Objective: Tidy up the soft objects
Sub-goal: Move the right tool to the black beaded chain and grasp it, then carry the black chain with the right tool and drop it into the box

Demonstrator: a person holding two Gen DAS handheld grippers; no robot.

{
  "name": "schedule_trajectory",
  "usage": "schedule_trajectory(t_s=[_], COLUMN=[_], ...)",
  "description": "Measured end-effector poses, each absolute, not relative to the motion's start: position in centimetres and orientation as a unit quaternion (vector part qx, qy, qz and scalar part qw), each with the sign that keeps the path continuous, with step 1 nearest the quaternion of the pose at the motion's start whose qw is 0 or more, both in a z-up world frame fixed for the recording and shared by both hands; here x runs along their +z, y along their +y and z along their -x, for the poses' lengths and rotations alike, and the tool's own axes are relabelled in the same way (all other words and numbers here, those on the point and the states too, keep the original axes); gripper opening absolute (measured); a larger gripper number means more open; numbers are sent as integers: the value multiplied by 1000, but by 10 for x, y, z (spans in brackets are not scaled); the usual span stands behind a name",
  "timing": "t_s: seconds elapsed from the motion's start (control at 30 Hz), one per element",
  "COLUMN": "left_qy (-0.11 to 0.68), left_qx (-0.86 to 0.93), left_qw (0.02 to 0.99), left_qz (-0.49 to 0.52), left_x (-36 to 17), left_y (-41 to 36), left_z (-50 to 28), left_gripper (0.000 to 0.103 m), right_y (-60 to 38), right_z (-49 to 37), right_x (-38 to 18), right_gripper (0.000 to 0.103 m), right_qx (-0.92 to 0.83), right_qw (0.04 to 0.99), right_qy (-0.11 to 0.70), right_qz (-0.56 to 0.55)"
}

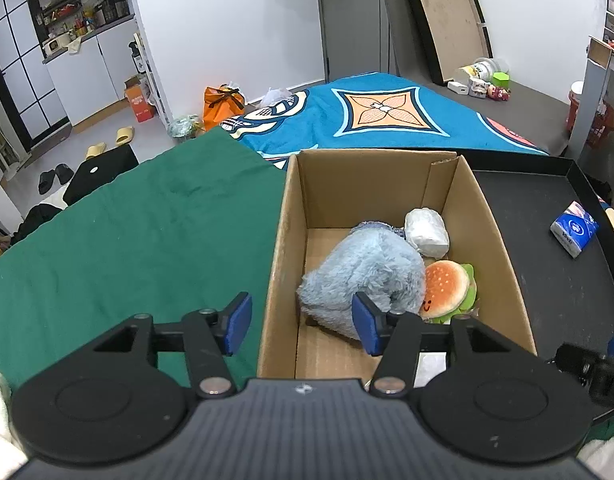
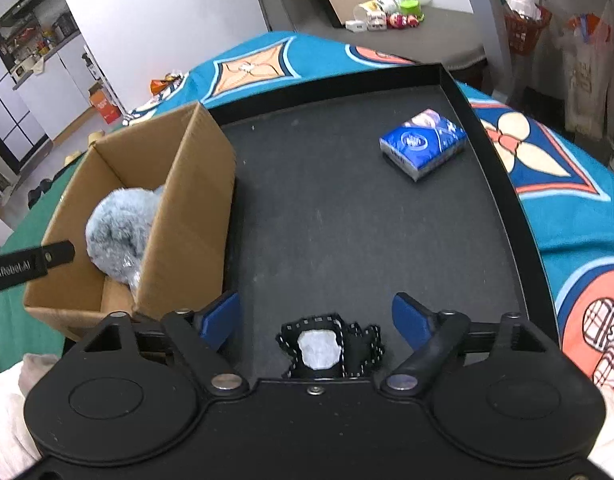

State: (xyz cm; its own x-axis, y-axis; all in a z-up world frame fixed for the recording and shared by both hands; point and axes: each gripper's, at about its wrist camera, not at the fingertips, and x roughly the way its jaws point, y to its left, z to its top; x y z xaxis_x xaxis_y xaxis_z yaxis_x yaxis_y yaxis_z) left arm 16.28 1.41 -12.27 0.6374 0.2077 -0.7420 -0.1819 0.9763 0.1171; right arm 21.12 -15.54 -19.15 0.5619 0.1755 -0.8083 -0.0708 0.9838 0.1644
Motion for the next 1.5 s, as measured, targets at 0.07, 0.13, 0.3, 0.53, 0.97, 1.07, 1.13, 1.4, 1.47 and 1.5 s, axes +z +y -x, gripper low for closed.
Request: schedule_trajectory(t_s=[0.07, 0.13, 0.3, 0.53, 0.97, 1.07, 1.13, 1.4, 1.47, 1.5], left_qy=[412, 413, 413, 420, 421, 421, 421, 419, 419, 418], left_qx=[108, 108, 108, 109, 112, 112, 112, 106, 105, 104], left_qw=[904, 904, 904, 900, 899, 899, 900, 901, 901, 902], left_qz=[-16, -17, -21, -25, -36, -35, -34, -35, -34, -33], left_x=[-123, -123, -124, -129, -130, -130, -130, -129, -128, -128], left_y=[13, 11, 9, 6, 1, 1, 1, 2, 3, 4], left_z=[-163, -163, -164, -168, -170, -171, -171, -170, -169, -169], left_gripper=[55, 55, 55, 56, 59, 59, 59, 59, 59, 59], right_y=[-154, -154, -158, -169, -193, -192, -191, -188, -186, -185], right_z=[-210, -209, -208, -206, -213, -212, -212, -217, -220, -221], right_x=[-196, -202, -219, -229, -227, -222, -218, -201, -197, -195], right_gripper=[87, 87, 87, 82, 28, 24, 24, 24, 24, 24], right_qx=[68, 66, 55, 33, 41, 47, 48, 48, 49, 49], right_qw=[878, 874, 865, 861, 867, 872, 874, 884, 887, 888], right_qy=[470, 480, 497, 507, 492, 483, 478, 460, 455, 453], right_qz=[-53, -47, -39, -30, -68, -66, -66, -68, -67, -66])
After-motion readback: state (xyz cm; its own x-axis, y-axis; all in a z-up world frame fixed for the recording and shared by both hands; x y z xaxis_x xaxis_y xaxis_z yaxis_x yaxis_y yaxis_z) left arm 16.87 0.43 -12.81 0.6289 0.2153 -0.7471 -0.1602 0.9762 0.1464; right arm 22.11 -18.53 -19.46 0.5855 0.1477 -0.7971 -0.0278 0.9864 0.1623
